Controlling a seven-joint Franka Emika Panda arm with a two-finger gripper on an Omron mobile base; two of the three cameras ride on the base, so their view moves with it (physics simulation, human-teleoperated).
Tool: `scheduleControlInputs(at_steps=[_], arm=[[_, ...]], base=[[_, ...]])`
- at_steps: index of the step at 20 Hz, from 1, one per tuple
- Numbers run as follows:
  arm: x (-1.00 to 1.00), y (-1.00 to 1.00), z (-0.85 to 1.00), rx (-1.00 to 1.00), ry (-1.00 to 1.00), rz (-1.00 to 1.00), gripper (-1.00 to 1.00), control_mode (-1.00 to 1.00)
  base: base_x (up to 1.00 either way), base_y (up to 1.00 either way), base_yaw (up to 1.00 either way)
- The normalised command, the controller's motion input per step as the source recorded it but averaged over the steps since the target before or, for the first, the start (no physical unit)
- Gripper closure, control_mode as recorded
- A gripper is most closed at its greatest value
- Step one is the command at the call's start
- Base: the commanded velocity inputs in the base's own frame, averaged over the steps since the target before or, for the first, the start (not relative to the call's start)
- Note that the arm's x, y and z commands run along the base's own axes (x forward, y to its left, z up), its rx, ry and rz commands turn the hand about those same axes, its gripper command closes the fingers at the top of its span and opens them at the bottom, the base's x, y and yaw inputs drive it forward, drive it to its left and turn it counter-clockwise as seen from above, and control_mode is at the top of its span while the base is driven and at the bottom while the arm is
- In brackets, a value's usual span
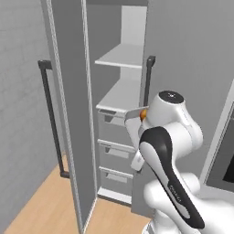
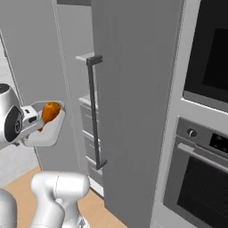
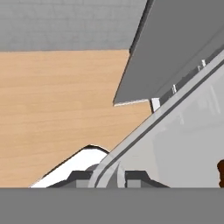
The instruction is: Take the meat container that has the chicken drumstick and place it on the second highest rack of the freezer. Then take the vegetable container that has the onion and sweet potato and place it on the highest rack of the freezer.
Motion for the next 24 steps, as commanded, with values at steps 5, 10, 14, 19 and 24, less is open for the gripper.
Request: scheduleControlInputs(at_steps=[5, 10, 14, 19, 24], arm=[[0.00, 0.00, 0.00, 0.00, 0.00, 0.00, 1.00, 1.00], [0.00, 0.00, 0.00, 0.00, 0.00, 0.00, 1.00, 1.00], [0.00, 0.00, 0.00, 0.00, 0.00, 0.00, 1.00, 1.00], [0.00, 0.00, 0.00, 0.00, 0.00, 0.00, 1.00, 1.00], [0.06, 0.00, -0.02, 0.02, 0.00, 0.00, 1.00, -1.00]], base=[[0.74, 0.06, -0.16], [0.44, 0.44, -0.11], [0.59, 0.23, -0.02], [0.71, 0.13, 0.00], [0.43, 0.02, 0.00]])
